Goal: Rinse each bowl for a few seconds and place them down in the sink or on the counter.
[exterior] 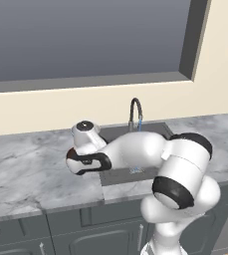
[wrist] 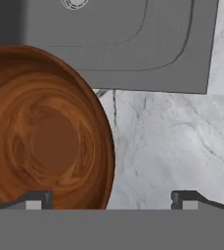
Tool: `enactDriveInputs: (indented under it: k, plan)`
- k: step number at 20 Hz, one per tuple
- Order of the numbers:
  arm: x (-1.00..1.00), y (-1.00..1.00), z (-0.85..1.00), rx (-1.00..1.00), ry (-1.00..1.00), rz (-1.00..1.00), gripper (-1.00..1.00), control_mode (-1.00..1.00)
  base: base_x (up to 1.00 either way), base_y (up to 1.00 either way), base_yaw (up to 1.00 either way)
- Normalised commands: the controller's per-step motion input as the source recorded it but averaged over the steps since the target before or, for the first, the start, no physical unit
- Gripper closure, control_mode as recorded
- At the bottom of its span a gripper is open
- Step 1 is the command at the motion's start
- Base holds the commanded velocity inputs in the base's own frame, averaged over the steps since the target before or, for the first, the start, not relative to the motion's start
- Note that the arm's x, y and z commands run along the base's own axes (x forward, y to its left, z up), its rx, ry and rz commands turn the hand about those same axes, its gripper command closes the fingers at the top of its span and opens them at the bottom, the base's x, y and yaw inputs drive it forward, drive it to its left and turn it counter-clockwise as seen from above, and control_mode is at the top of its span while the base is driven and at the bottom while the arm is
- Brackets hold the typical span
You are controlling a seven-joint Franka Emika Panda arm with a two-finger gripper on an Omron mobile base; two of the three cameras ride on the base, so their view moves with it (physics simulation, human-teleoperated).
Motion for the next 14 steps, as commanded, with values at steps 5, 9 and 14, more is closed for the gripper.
enactDriveInputs:
  k: [5, 9, 14]
  plan:
    - [-0.14, 0.00, 0.52, 0.00, -0.04, 0.00, -1.00, -1.00, 0.00, 0.00, 0.00]
    - [-0.19, -0.03, 0.70, 0.00, -0.04, 0.00, -1.00, -1.00, 0.00, 0.00, 0.00]
    - [-0.22, -0.16, 0.87, 0.02, -0.07, 0.01, -1.00, -1.00, 0.00, 0.00, 0.00]
